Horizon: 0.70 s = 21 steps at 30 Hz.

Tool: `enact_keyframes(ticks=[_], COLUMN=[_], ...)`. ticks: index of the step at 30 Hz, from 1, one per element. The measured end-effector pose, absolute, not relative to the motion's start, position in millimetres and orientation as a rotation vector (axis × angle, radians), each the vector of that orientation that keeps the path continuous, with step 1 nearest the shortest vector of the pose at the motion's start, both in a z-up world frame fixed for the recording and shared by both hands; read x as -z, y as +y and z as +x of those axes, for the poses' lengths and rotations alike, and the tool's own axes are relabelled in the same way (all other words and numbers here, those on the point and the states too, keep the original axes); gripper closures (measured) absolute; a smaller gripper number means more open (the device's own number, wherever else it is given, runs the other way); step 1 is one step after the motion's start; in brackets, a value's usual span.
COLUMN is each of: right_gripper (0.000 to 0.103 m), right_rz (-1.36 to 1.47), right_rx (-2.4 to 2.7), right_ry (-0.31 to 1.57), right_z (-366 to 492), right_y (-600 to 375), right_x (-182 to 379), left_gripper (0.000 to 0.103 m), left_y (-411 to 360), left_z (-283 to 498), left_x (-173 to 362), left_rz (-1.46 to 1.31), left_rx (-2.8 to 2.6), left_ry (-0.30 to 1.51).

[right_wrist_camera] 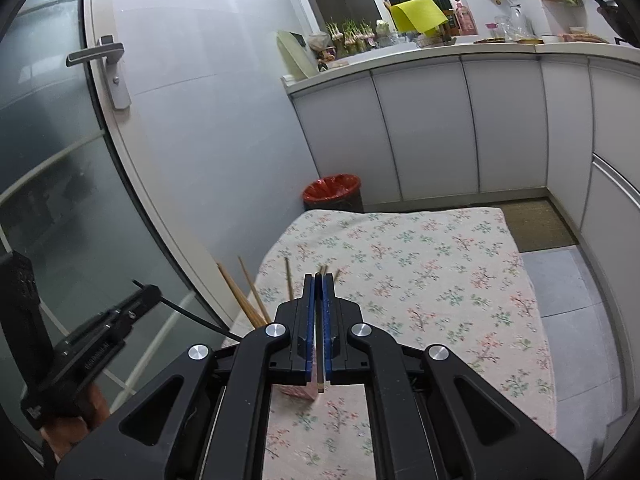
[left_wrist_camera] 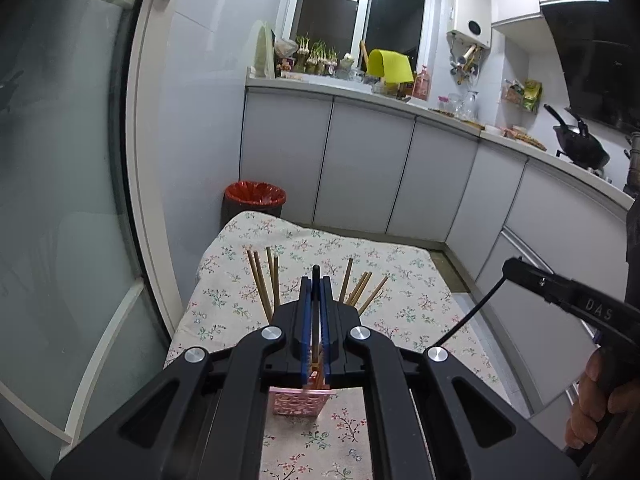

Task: Organize utensils
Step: 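Lift both black chopsticks upright and carry them over the pink cup, then lower the black chopsticks into the pink cup and open both tools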

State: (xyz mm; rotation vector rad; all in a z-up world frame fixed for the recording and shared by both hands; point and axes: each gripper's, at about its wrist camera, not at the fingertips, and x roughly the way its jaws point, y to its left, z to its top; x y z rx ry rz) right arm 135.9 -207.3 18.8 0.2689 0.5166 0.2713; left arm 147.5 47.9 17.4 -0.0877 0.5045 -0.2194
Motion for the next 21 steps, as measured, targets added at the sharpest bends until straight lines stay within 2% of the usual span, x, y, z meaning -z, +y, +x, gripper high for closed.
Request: enact_keyframes(ticks=[11,21], right_gripper=[0.101,0.100], right_rz=[0.351,0.306], right_rx=[-0.332,-0.308], right_ry=[0.492,0.606], right_z=[165,199], right_y=[-185,-161], right_x=[-12,22], left_gripper=[0.099,0.098], left_y=[51,59], left_z=[189,225], left_x=[12,41], left_rz=[-0.081,-0.134], left_rx=[0.164,0.160], left_ry=[0.656,0.747])
